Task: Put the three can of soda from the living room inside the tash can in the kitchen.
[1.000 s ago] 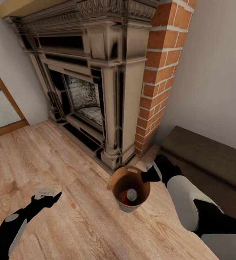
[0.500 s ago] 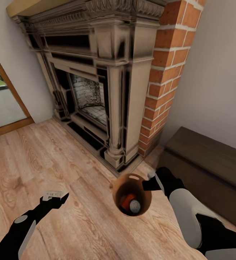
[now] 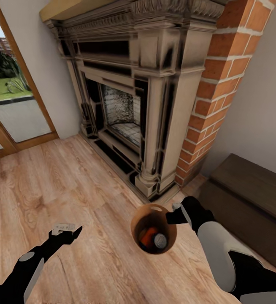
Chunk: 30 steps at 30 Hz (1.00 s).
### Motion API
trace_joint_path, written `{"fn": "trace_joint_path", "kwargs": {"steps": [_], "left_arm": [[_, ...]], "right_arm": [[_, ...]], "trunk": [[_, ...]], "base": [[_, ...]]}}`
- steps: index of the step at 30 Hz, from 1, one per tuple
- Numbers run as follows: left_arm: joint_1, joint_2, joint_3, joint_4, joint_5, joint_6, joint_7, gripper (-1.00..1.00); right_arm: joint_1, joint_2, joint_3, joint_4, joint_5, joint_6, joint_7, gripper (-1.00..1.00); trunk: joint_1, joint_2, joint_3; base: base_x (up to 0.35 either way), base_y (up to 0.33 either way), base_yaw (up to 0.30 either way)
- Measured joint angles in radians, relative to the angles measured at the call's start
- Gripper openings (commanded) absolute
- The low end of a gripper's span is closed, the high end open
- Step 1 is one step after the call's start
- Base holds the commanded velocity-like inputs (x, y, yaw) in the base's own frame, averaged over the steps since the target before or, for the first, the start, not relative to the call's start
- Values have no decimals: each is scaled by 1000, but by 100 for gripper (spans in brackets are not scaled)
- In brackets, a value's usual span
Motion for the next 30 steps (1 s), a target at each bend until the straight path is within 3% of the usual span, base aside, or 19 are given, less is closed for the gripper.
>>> {"fn": "trace_joint_path", "kwargs": {"steps": [30], "left_arm": [[11,-2,-1,-1,1,0,1,100]], "right_arm": [[14,23,2,5,-4,-1,0,-100]], "trunk": [[0,0,0]], "base": [[9,0,247]]}}
